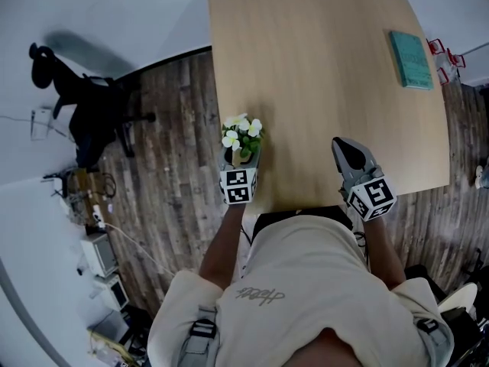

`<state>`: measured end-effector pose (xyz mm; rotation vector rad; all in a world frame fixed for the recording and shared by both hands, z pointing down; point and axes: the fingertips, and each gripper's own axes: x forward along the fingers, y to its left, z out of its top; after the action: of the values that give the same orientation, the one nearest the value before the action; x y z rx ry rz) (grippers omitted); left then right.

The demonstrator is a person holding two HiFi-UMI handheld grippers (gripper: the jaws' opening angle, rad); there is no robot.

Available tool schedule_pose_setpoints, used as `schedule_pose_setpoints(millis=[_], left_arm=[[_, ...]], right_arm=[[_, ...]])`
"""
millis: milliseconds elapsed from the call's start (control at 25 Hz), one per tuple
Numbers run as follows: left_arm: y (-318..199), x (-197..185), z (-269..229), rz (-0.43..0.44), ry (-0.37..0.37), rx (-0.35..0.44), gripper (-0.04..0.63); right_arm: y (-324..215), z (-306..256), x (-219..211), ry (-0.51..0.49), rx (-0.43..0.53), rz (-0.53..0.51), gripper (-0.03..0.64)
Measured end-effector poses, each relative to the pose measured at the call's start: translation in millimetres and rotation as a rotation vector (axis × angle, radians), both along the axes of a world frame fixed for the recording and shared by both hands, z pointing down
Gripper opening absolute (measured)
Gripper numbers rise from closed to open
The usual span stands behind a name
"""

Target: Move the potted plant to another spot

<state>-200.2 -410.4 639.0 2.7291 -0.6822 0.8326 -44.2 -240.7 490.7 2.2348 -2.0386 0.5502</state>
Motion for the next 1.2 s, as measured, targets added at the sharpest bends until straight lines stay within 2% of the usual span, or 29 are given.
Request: schedule_pose_setpoints(millis=[120, 280, 600, 800, 920, 1200], left_arm=[[6.2, -7.3, -12.6, 0.010, 0.020, 0.006, 0.351], [10.6, -18.2, -28.3, -0.002, 0.053, -0.030, 0.351], [16.5, -34.9, -63.3, 0.012, 0.087, 0.000, 0.351], [33.8, -30.9, -80.3, 0.043, 0.111, 0.031, 0.351], [41.3, -24.5, -82.2, 0.058, 0.138, 0.018, 0.351], [61.6, -5.0, -75.7, 0.084, 0.149, -0.029, 0.351]], right_arm=[[5.5, -3.0, -6.6, 0.013, 0.015, 0.008, 0.003], [15.0, -3.8, -12.5, 0.014, 0.027, 0.031, 0.003], [29.3, -8.5, -18.6, 0.044, 0.047, 0.063, 0.003], [43.4, -5.8, -24.6, 0.063, 0.021, 0.054, 0.003], [47.3, -5.7, -27.1, 0.082, 0.003, 0.048, 0.002], [60.1, -9.2, -14.1, 0.106, -0.008, 0.056, 0.003]])
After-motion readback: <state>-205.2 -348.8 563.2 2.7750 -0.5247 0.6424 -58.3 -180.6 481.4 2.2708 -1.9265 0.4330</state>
